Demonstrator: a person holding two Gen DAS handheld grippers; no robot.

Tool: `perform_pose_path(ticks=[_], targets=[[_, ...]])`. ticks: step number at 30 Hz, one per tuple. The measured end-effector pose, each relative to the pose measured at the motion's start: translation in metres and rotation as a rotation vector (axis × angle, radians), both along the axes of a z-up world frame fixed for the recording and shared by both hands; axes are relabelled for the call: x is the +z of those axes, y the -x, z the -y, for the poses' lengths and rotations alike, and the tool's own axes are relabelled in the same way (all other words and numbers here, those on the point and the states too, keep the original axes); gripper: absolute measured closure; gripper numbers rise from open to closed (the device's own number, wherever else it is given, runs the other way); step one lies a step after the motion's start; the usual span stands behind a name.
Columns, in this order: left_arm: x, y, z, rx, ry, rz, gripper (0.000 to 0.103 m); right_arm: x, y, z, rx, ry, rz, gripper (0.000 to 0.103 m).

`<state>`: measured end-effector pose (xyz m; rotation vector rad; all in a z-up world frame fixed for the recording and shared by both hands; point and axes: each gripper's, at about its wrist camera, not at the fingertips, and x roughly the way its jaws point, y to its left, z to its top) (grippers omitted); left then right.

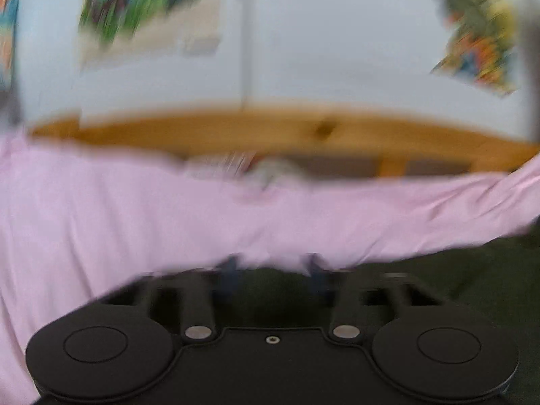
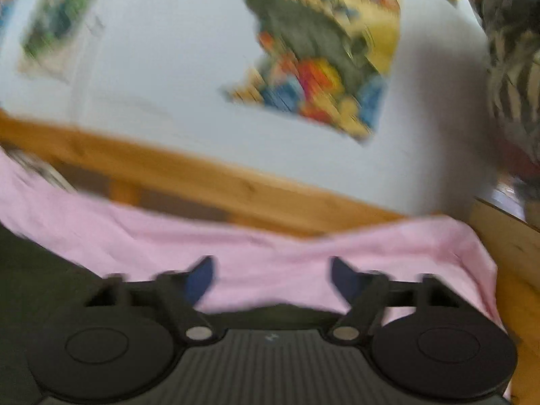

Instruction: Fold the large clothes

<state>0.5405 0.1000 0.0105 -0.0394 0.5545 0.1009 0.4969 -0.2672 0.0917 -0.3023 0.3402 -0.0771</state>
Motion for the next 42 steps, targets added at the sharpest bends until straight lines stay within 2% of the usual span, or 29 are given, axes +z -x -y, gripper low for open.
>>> perform_pose_path(ticks=[1,3,6,10,12,14,16,19,22,24,25,27,28,31,35,38,40,42], targets=[[-0.009,-0.001,-0.009,0.027,0.02,-0.023,0.088,-0.011,0.001,0.012,-0.046,0.023,-0.004,0.055],[-0.026,0.005,-0.025,0.027,0.062,-0.012,0.089,-0.03,0.005,0.032,-0.095,0.007,-0.015,0.057],[-0.037,0.019,-0.024,-0.016,-0.002,0.019,0.089,-0.061,0.021,0.044,-0.08,0.04,-0.017,0.057],[-0.048,0.017,-0.027,-0.04,-0.014,0.033,0.089,-0.095,0.029,0.047,-0.061,0.074,0.05,0.057],[-0.047,0.013,-0.026,-0.035,-0.011,0.029,0.089,-0.094,0.025,0.045,-0.076,0.058,0.044,0.056],[-0.041,0.021,-0.018,-0.029,-0.062,0.04,0.087,-0.084,0.026,0.042,-0.086,0.059,0.037,0.056],[-0.032,0.036,-0.005,-0.025,-0.089,0.053,0.068,-0.067,0.039,0.034,-0.106,0.032,0.071,0.056],[-0.017,0.067,0.018,-0.12,-0.034,0.101,0.054,-0.051,0.071,0.008,0.0,-0.018,0.138,0.048],[-0.015,0.088,0.047,-0.266,0.05,0.097,0.05,-0.053,0.09,-0.025,0.162,-0.026,0.12,0.039],[-0.023,0.092,0.064,-0.33,0.102,0.053,0.05,-0.062,0.096,-0.04,0.215,-0.02,0.1,0.039],[-0.029,0.094,0.072,-0.351,0.098,0.034,0.05,-0.067,0.096,-0.045,0.221,-0.007,0.087,0.039],[-0.046,0.092,0.086,-0.344,0.017,-0.012,0.049,-0.079,0.093,-0.049,0.206,0.021,0.047,0.038],[-0.058,0.087,0.087,-0.337,-0.001,-0.052,0.048,-0.087,0.091,-0.047,0.199,0.024,0.015,0.037],[-0.074,0.08,0.08,-0.326,0.042,-0.052,0.044,-0.106,0.09,-0.042,0.213,0.031,-0.001,0.035],[-0.071,0.076,0.088,-0.334,-0.016,-0.056,0.042,-0.111,0.084,-0.044,0.209,0.036,-0.021,0.033],[-0.063,0.076,0.084,-0.325,0.011,-0.075,0.04,-0.105,0.084,-0.043,0.207,0.032,-0.044,0.03],[-0.055,0.082,0.081,-0.315,0.025,-0.077,0.029,-0.094,0.091,-0.042,0.192,0.015,-0.053,0.025],[-0.047,0.097,0.076,-0.308,0.027,-0.061,0.017,-0.083,0.104,-0.04,0.188,-0.015,-0.039,0.014]])
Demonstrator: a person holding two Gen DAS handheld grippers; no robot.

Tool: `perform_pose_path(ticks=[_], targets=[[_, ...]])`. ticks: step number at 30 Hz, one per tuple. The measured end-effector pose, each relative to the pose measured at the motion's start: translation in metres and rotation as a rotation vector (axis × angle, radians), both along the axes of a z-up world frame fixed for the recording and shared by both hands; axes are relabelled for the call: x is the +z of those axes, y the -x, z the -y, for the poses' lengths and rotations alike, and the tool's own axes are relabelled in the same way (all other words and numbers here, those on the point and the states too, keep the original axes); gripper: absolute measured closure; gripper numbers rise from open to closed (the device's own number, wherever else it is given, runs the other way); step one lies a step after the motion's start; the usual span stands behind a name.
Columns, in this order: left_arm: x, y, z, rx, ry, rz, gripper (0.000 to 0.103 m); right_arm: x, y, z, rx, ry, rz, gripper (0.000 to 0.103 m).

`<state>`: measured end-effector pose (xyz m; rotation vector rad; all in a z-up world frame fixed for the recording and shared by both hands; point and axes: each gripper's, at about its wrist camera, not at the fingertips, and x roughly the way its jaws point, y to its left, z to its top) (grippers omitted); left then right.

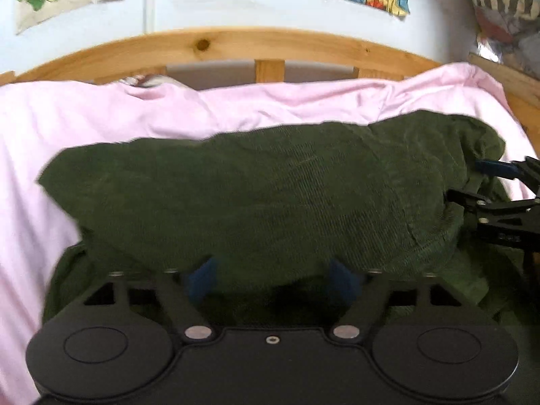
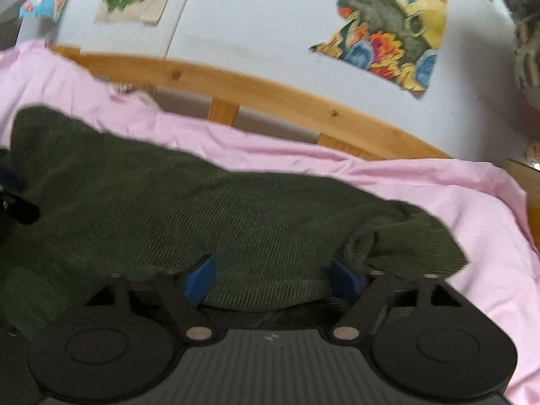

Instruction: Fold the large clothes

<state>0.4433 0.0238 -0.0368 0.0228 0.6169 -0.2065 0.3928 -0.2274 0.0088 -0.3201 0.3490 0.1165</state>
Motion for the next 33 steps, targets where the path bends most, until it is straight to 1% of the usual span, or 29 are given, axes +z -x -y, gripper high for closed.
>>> perform_pose_path(ticks=[1,2,3,6,9,12,16,18,21,22,24,27,29,31,32,33], targets=[[0.004,0.009,-0.003,0.003,-0.001,0.012,0.012,0.005,0.008,0.003,0.001,-0.022,0.004,0.011],[0.006,0.017,-0.006,0.002,-0.003,0.018,0.01,0.01,0.016,0.005,0.01,-0.044,-0.001,0.005],[0.008,0.024,-0.009,0.002,-0.009,0.016,0.008,0.014,0.026,0.008,0.028,-0.064,-0.012,0.003],[0.015,0.05,-0.016,0.011,-0.035,0.008,0.004,0.023,0.05,0.012,0.054,-0.074,-0.039,0.0],[0.022,0.084,-0.02,0.013,-0.055,0.028,0.001,0.028,0.081,0.01,0.089,-0.062,-0.073,0.0],[0.026,0.123,-0.018,-0.004,-0.095,0.032,0.001,0.027,0.117,0.005,0.126,-0.062,-0.113,0.0],[0.023,0.176,-0.012,-0.04,-0.123,0.001,0.001,0.021,0.167,-0.004,0.208,-0.072,-0.187,0.0],[0.02,0.206,-0.007,-0.076,-0.147,-0.025,0.001,0.014,0.192,-0.012,0.276,-0.042,-0.226,0.0],[0.016,0.244,0.002,-0.162,-0.181,-0.058,0.001,0.001,0.227,-0.023,0.403,0.026,-0.296,0.0],[0.014,0.256,0.006,-0.192,-0.19,-0.073,0.001,-0.004,0.238,-0.027,0.44,0.048,-0.307,0.0],[0.008,0.274,0.014,-0.247,-0.206,-0.11,0.001,-0.012,0.261,-0.034,0.491,0.084,-0.299,0.0],[-0.006,0.29,0.026,-0.303,-0.253,-0.143,0.001,-0.027,0.28,-0.045,0.504,0.167,-0.306,0.0],[-0.016,0.293,0.031,-0.327,-0.277,-0.172,0.001,-0.038,0.283,-0.052,0.51,0.214,-0.332,0.0],[-0.025,0.292,0.033,-0.344,-0.294,-0.182,0.001,-0.05,0.279,-0.056,0.511,0.232,-0.361,0.0],[-0.028,0.291,0.034,-0.344,-0.302,-0.187,0.001,-0.055,0.274,-0.055,0.498,0.226,-0.368,0.0],[-0.031,0.29,0.034,-0.342,-0.303,-0.193,0.001,-0.057,0.267,-0.054,0.478,0.197,-0.374,0.0]])
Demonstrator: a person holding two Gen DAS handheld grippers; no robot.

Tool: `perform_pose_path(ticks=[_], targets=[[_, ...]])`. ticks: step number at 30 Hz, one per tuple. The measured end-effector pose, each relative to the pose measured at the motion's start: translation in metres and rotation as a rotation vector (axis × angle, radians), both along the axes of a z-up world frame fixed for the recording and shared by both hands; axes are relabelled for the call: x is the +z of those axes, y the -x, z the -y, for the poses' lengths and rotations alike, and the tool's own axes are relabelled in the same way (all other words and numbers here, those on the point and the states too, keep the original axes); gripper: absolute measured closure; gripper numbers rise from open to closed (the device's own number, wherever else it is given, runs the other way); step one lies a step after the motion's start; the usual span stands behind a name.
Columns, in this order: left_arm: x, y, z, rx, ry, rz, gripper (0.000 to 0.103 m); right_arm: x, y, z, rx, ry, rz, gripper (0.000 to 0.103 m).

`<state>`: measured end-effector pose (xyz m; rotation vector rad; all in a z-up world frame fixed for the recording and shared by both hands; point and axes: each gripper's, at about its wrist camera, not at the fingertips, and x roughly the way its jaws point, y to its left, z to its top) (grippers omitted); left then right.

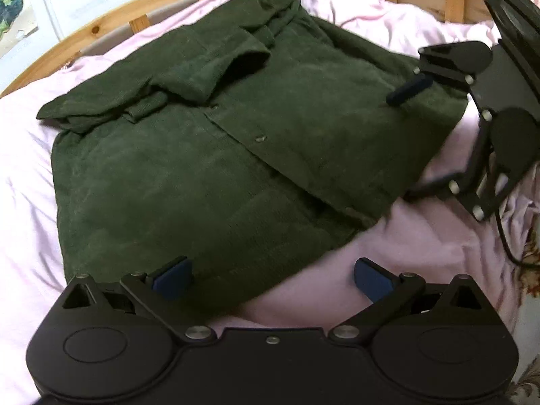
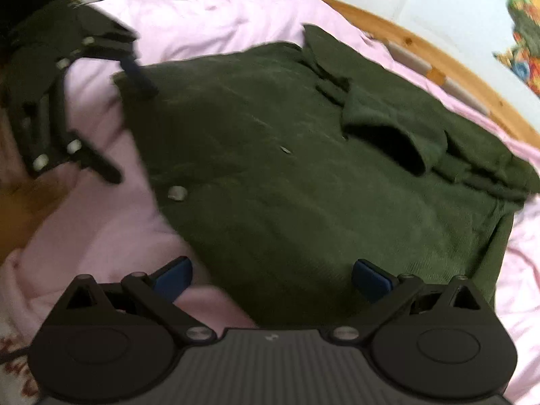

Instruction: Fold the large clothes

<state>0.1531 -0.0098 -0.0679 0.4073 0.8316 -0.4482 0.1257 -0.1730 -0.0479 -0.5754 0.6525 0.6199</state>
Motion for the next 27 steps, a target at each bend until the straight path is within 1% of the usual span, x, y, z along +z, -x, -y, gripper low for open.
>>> perform_pose_path(ticks=[3,5,6,11,15,18,20,21,23,25,27], targets=[[-0.003,-0.004,-0.002,0.011,0.017,-0.013,0.001,0.002,-0.021,0.008,-0.072,-0.105,-0.044,0.0],[-0.003,-0.005,-0.002,0.016,0.02,-0.018,0.001,0.005,-0.03,0.017,-0.095,-0.178,-0.071,0.0],[-0.003,-0.004,-0.003,0.013,0.017,-0.02,0.001,0.009,-0.033,0.022,-0.106,-0.217,-0.085,0.0],[-0.002,-0.005,0.002,-0.013,-0.017,-0.006,0.001,0.023,-0.053,0.052,-0.211,-0.478,-0.159,0.0],[-0.001,-0.011,0.006,-0.023,-0.033,-0.002,0.001,0.022,-0.074,0.069,-0.279,-0.599,-0.204,0.0],[0.002,-0.018,0.007,0.002,-0.044,0.017,0.001,0.02,-0.082,0.078,-0.319,-0.648,-0.22,0.0],[0.003,-0.026,0.004,0.036,-0.042,0.022,0.001,0.018,-0.085,0.08,-0.327,-0.654,-0.217,0.0],[0.003,-0.03,0.003,0.055,-0.053,0.024,0.002,0.018,-0.085,0.081,-0.329,-0.657,-0.213,0.0],[0.0,-0.038,0.001,0.069,-0.089,0.018,0.004,0.018,-0.083,0.08,-0.334,-0.658,-0.201,0.0],[-0.004,-0.04,0.0,0.044,-0.141,0.018,0.004,0.019,-0.081,0.08,-0.336,-0.658,-0.191,0.0],[-0.008,-0.038,0.0,0.016,-0.21,0.044,0.003,0.018,-0.081,0.081,-0.337,-0.662,-0.188,0.0]])
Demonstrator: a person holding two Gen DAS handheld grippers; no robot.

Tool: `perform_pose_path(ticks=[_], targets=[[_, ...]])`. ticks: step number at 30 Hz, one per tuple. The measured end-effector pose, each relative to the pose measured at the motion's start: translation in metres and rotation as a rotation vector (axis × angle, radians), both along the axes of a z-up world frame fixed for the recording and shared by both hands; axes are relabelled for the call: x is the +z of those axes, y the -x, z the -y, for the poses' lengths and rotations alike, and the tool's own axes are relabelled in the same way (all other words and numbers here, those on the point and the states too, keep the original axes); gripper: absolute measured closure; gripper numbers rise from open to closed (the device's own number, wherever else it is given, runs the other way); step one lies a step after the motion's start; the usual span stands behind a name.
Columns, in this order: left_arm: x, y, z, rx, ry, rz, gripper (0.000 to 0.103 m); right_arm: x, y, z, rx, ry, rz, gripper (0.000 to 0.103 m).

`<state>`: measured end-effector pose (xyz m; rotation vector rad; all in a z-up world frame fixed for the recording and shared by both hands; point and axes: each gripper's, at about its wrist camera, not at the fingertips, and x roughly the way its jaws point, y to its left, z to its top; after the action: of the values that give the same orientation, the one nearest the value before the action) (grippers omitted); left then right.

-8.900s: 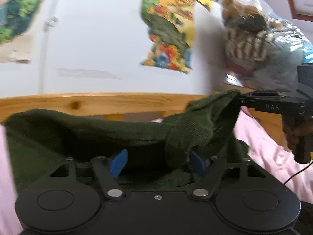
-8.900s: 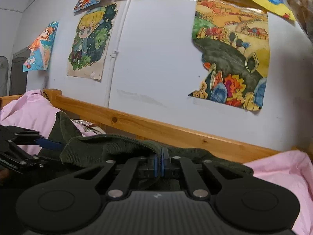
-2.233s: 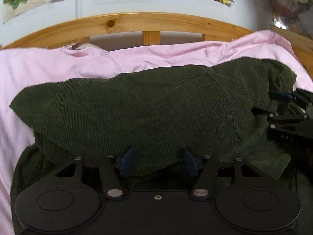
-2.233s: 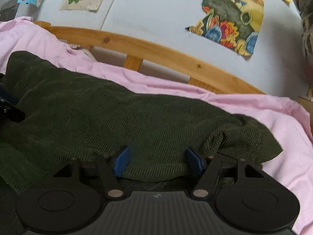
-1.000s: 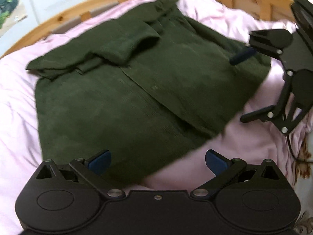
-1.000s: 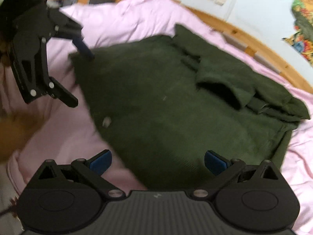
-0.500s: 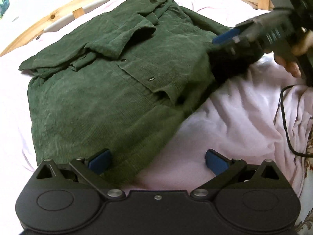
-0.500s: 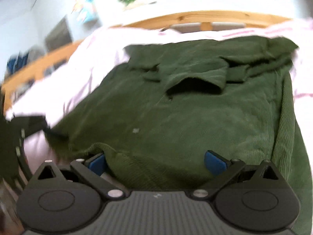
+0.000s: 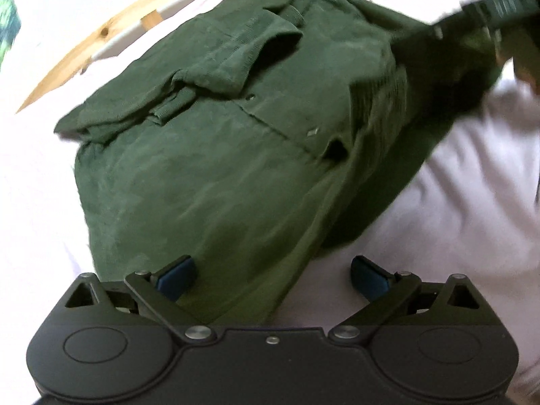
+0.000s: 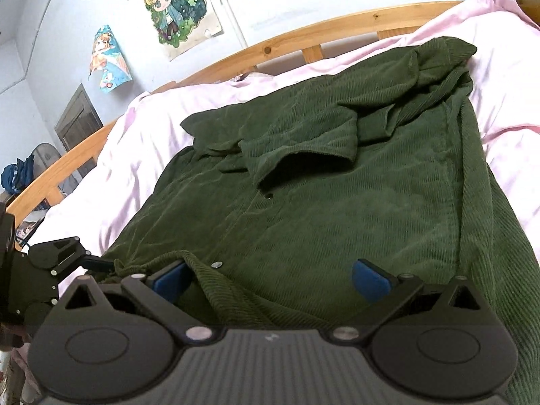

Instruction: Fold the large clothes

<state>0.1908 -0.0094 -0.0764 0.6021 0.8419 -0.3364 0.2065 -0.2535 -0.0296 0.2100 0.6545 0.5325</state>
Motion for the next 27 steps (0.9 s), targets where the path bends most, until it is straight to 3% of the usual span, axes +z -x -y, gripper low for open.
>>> perform_pose_path(ticks=[6,11,13,14,16,18,27], targets=[[0.002,-0.001,-0.008,0.064,-0.073,0.068,0.007,-0.001,0.001,-0.002,-0.001,-0.003,0.005,0.0],[0.012,0.002,-0.009,0.05,-0.133,0.121,0.033,-0.001,0.004,-0.004,-0.002,0.004,0.015,0.0],[0.015,0.008,-0.007,-0.007,-0.16,0.136,0.054,0.0,0.006,-0.006,-0.003,0.015,0.024,0.0],[0.015,0.01,-0.006,-0.031,-0.162,0.125,0.059,0.001,0.008,-0.007,-0.001,0.021,0.03,0.0],[0.018,0.008,-0.005,-0.049,-0.149,0.089,0.079,0.002,0.01,-0.009,0.008,0.038,0.041,0.0],[0.026,0.001,-0.004,-0.034,-0.113,0.088,0.088,0.003,0.015,-0.013,0.029,0.073,0.061,0.0],[0.077,-0.047,-0.007,0.065,0.064,0.097,0.094,-0.01,0.052,-0.071,0.246,0.377,0.19,0.0]])
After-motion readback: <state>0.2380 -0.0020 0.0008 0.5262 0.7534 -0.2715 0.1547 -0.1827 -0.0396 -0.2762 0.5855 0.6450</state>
